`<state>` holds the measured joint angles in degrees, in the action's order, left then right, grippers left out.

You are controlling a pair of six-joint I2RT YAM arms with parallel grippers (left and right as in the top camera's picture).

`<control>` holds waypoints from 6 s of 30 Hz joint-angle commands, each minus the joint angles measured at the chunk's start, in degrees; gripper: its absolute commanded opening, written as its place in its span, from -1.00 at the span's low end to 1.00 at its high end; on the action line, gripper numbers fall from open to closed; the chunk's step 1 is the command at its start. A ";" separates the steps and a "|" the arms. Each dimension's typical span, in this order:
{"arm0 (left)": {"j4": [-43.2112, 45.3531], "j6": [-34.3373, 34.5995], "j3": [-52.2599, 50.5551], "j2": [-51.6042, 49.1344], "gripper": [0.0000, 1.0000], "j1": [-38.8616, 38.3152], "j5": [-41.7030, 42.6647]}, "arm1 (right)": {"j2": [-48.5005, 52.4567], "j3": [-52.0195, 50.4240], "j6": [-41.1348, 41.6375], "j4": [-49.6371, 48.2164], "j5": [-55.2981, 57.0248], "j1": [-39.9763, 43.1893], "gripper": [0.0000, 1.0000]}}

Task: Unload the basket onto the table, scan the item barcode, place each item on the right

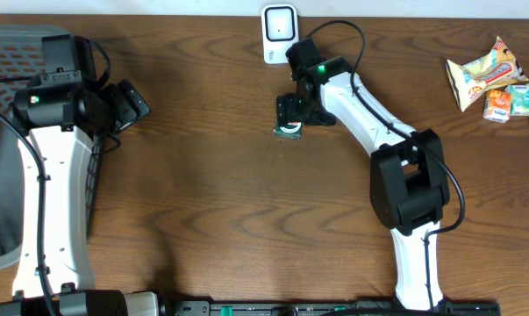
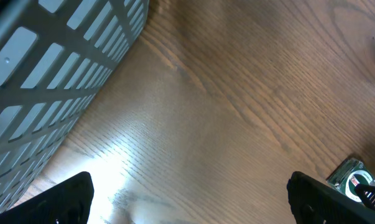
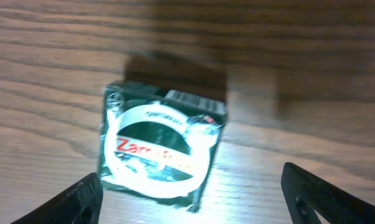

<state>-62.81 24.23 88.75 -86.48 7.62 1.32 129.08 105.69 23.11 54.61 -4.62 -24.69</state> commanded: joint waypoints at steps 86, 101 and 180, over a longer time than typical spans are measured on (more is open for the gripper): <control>-0.13 0.52 0.39 0.02 0.95 0.09 -0.33 | 1.86 0.31 40.76 -1.95 14.84 1.53 0.98; -0.13 0.52 0.39 0.02 0.95 0.09 -0.33 | 5.64 0.28 38.95 -2.49 13.27 1.60 0.82; -0.13 0.52 0.39 0.02 0.96 0.09 -0.33 | -1.90 -13.57 -30.40 -11.06 -1.95 7.56 0.41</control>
<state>-62.81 24.23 88.75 -86.48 7.62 1.34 126.80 93.58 -7.20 42.78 -3.57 -17.52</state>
